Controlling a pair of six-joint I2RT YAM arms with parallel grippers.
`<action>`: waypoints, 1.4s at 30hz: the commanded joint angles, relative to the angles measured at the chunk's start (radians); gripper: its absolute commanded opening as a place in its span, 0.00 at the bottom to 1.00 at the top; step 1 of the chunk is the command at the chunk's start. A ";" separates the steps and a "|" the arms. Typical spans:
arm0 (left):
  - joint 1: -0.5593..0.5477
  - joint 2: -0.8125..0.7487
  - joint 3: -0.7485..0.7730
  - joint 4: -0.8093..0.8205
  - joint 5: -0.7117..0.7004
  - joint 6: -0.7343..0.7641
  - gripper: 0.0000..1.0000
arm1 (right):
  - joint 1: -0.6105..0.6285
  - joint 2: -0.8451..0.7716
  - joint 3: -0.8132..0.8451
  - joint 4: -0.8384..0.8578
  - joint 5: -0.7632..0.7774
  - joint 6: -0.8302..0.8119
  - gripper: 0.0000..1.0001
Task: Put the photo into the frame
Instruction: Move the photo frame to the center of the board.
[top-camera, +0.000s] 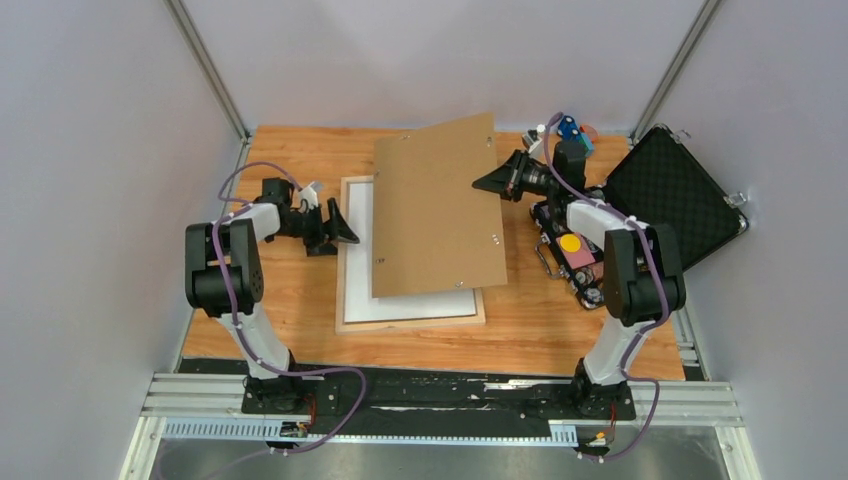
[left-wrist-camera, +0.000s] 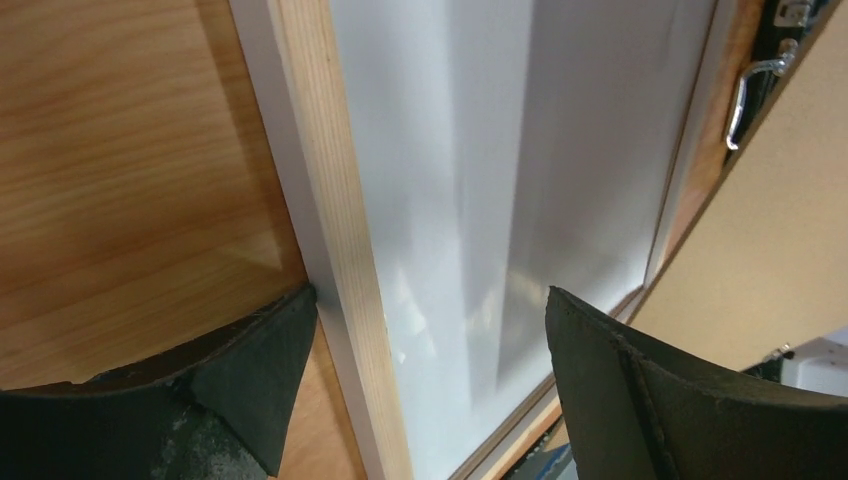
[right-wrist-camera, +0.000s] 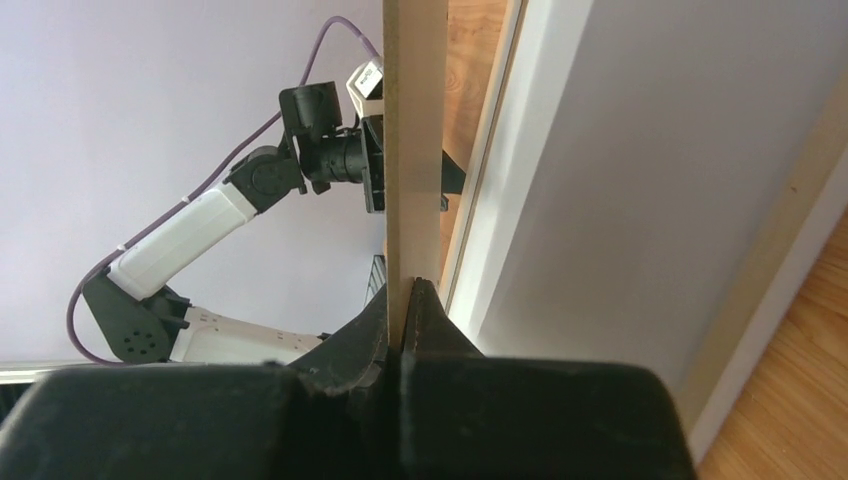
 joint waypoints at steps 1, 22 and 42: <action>-0.063 -0.004 -0.028 0.079 0.062 -0.092 0.93 | -0.018 -0.078 -0.017 0.045 0.000 -0.011 0.00; -0.058 -0.238 0.007 0.047 -0.137 0.046 1.00 | -0.043 0.013 -0.127 0.218 -0.089 0.112 0.00; -0.040 -0.344 -0.003 0.048 -0.213 0.100 1.00 | 0.056 0.209 -0.043 0.353 -0.112 0.214 0.00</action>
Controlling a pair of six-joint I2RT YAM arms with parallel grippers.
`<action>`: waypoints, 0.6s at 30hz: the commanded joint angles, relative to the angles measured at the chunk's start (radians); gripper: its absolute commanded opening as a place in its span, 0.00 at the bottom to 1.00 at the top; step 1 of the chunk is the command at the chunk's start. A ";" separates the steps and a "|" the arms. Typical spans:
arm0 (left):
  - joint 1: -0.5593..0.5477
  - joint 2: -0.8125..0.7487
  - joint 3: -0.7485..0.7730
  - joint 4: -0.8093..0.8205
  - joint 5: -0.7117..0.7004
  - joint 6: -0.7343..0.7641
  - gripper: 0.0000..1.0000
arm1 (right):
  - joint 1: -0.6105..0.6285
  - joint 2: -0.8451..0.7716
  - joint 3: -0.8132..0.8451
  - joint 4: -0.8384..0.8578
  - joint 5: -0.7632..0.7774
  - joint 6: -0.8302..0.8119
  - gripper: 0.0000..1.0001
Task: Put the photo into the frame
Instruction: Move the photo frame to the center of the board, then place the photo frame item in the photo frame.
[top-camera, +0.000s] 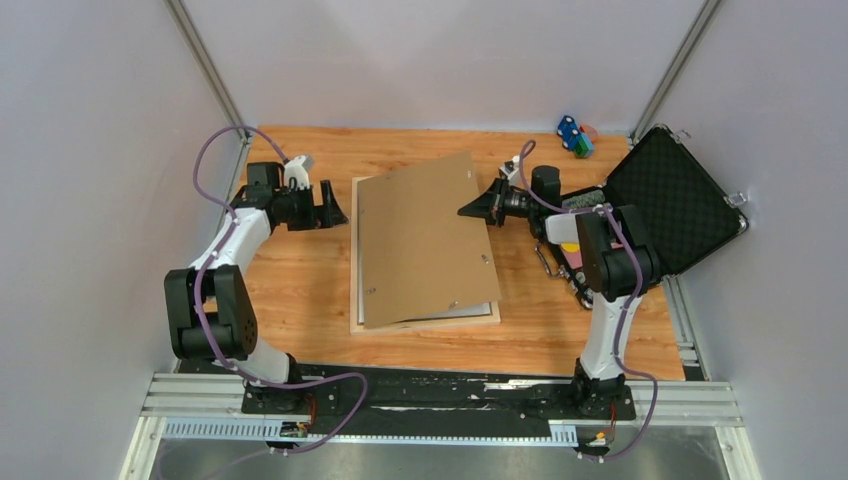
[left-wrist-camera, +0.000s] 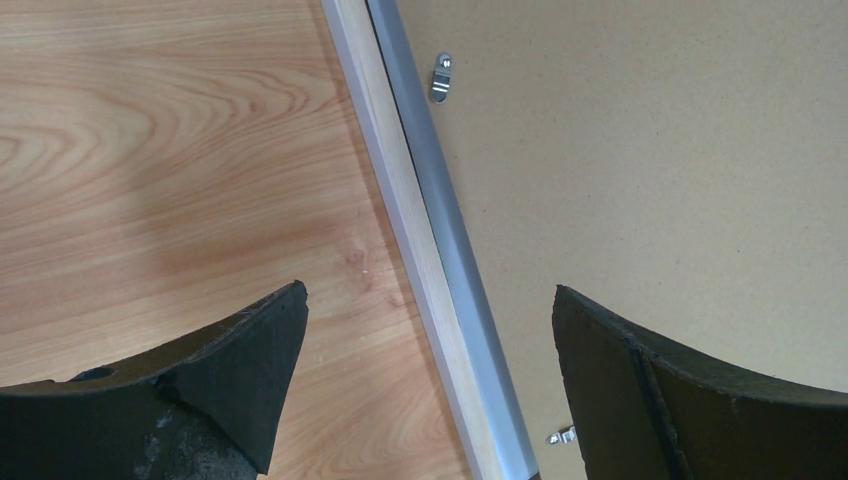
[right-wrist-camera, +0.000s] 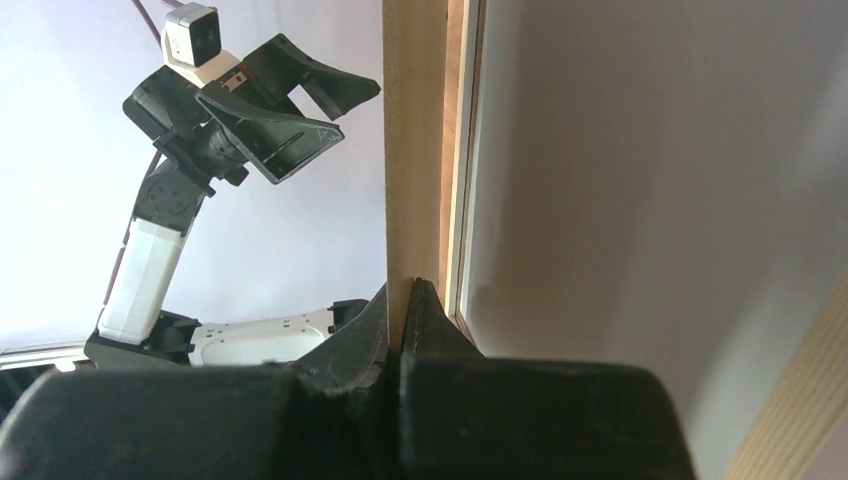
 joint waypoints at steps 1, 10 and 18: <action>0.010 -0.046 0.010 0.007 0.000 0.028 1.00 | 0.011 0.027 0.057 0.131 -0.044 0.070 0.00; 0.013 -0.052 0.007 0.009 -0.001 0.031 1.00 | 0.023 0.065 0.078 0.148 -0.041 0.083 0.00; 0.014 -0.052 0.003 0.012 0.002 0.031 1.00 | 0.027 0.071 0.074 0.161 -0.032 0.086 0.00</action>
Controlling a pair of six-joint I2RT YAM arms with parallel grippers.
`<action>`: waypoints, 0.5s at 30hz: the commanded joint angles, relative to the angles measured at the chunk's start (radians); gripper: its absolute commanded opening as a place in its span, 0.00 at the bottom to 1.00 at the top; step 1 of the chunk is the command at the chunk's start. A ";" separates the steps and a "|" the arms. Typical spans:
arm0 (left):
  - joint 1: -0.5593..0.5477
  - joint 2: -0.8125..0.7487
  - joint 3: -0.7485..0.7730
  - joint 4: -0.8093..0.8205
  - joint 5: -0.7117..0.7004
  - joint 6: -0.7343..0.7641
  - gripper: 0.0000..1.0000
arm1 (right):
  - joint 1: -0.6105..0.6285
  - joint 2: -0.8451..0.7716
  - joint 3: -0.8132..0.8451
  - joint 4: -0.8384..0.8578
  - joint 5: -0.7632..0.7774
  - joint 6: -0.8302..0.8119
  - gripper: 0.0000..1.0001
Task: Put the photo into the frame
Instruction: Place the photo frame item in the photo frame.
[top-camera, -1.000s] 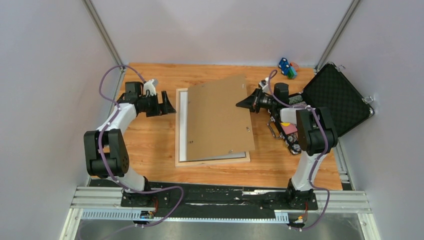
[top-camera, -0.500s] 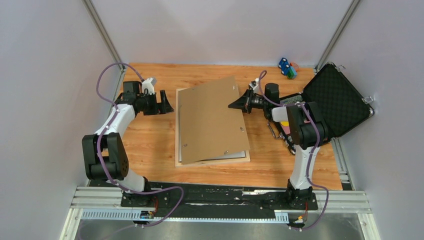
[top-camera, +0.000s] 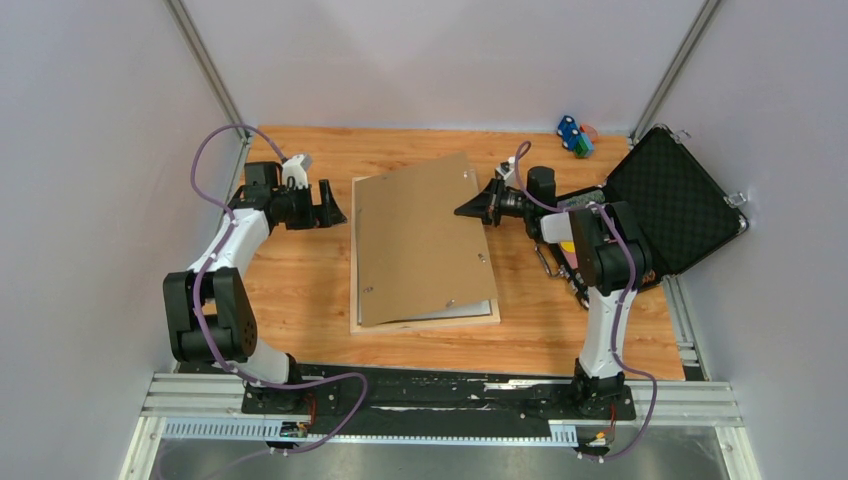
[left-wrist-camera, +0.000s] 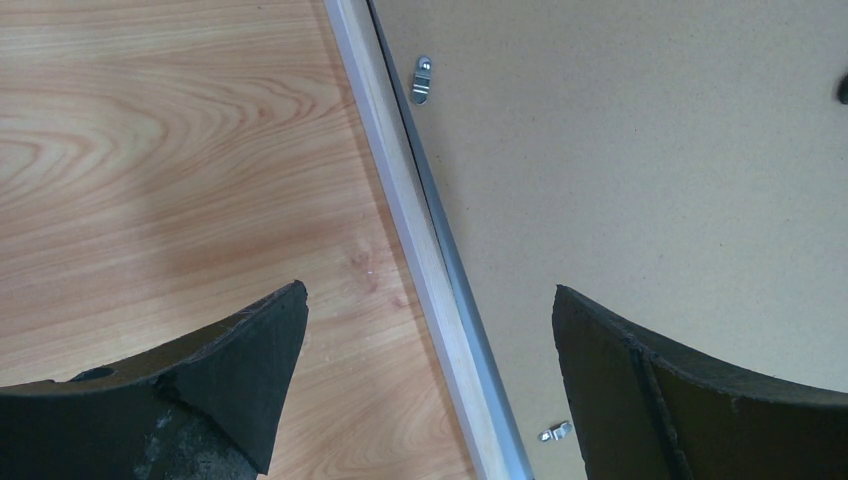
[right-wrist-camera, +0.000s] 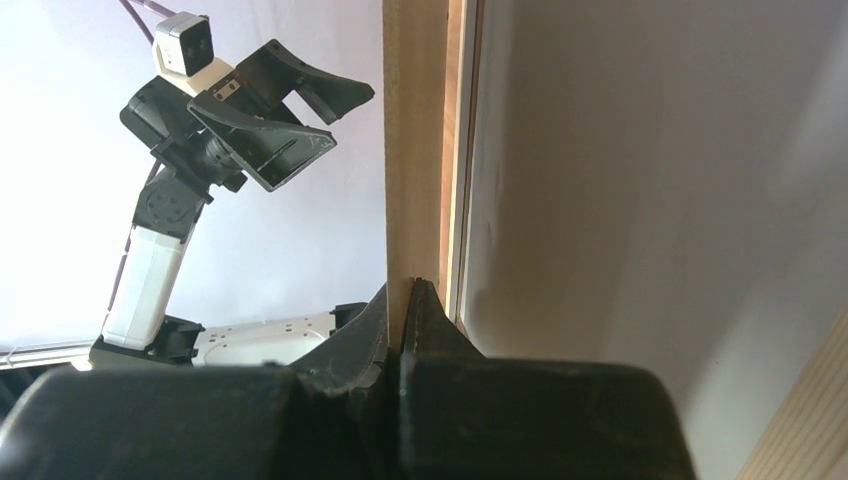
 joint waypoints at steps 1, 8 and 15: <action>0.007 -0.036 0.004 0.012 0.002 0.020 1.00 | 0.008 -0.002 0.036 0.095 -0.024 0.038 0.00; 0.007 -0.037 0.003 0.013 0.006 0.020 1.00 | 0.011 -0.007 0.019 0.109 -0.006 0.037 0.00; 0.008 -0.037 -0.003 0.015 0.007 0.020 1.00 | 0.013 -0.020 -0.013 0.127 0.023 0.036 0.00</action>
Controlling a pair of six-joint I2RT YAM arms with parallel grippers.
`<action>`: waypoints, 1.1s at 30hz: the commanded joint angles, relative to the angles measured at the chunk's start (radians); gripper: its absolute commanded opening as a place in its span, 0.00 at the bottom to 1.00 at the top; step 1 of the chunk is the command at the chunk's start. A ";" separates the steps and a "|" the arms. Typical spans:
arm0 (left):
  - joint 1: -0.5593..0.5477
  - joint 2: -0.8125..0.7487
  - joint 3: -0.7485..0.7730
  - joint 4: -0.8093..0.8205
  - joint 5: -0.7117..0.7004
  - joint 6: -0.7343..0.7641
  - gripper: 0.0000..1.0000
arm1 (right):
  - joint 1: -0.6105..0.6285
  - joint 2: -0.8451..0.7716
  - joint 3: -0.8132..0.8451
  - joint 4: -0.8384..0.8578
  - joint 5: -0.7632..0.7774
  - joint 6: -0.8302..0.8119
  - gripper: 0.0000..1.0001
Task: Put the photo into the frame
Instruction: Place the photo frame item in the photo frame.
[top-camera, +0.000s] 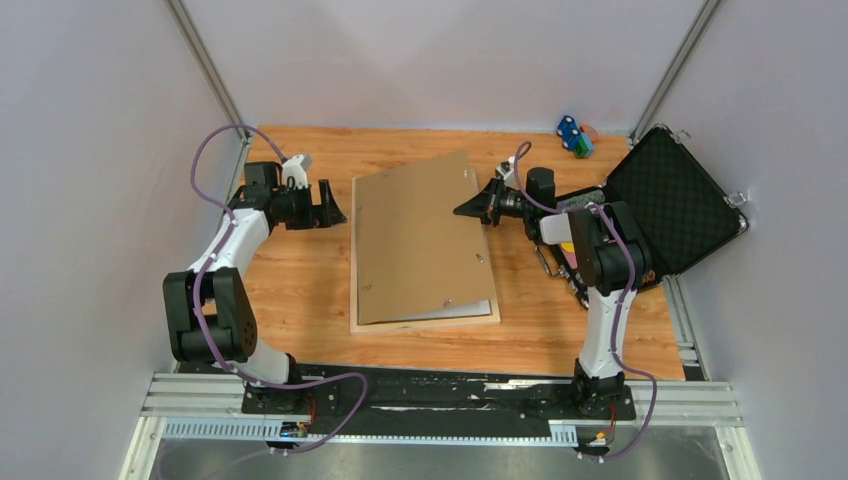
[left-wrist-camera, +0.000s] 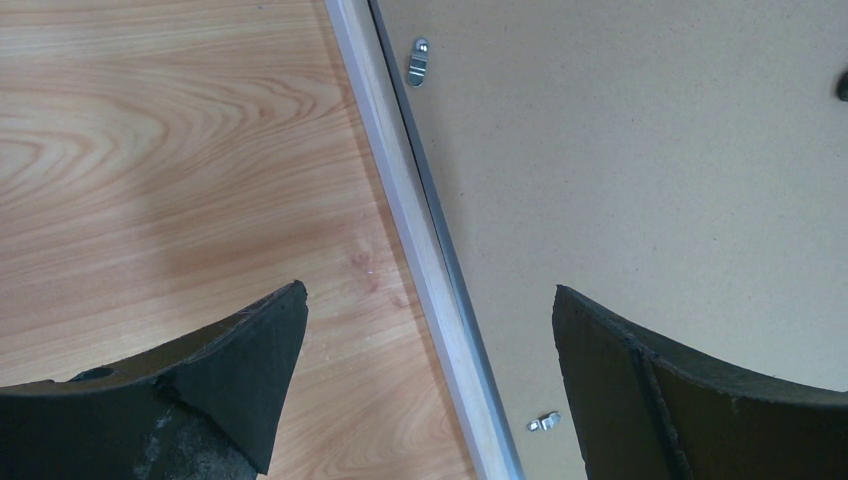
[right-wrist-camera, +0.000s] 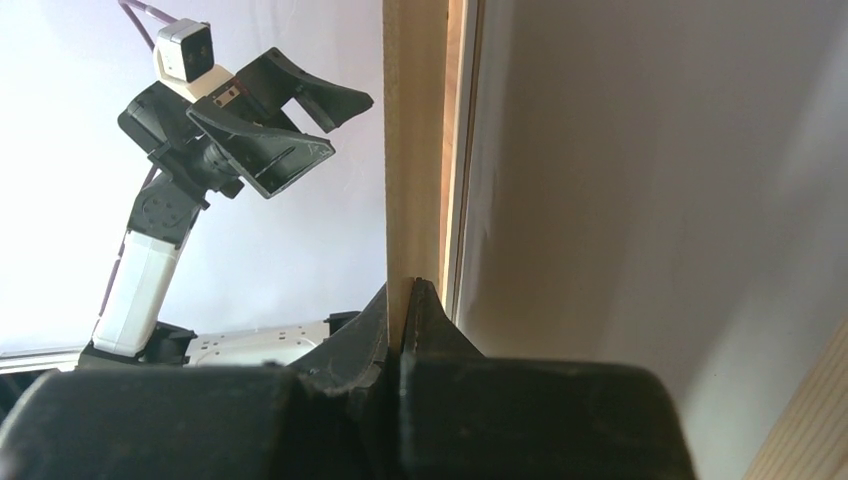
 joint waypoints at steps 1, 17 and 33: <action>0.008 -0.037 -0.003 0.015 0.008 0.020 1.00 | 0.005 -0.020 -0.012 0.098 0.006 0.033 0.00; 0.009 -0.033 -0.004 0.018 0.011 0.019 1.00 | 0.009 -0.028 -0.036 0.080 0.031 0.013 0.00; 0.010 -0.033 -0.005 0.017 0.011 0.020 1.00 | 0.013 -0.040 -0.043 0.055 0.022 -0.006 0.00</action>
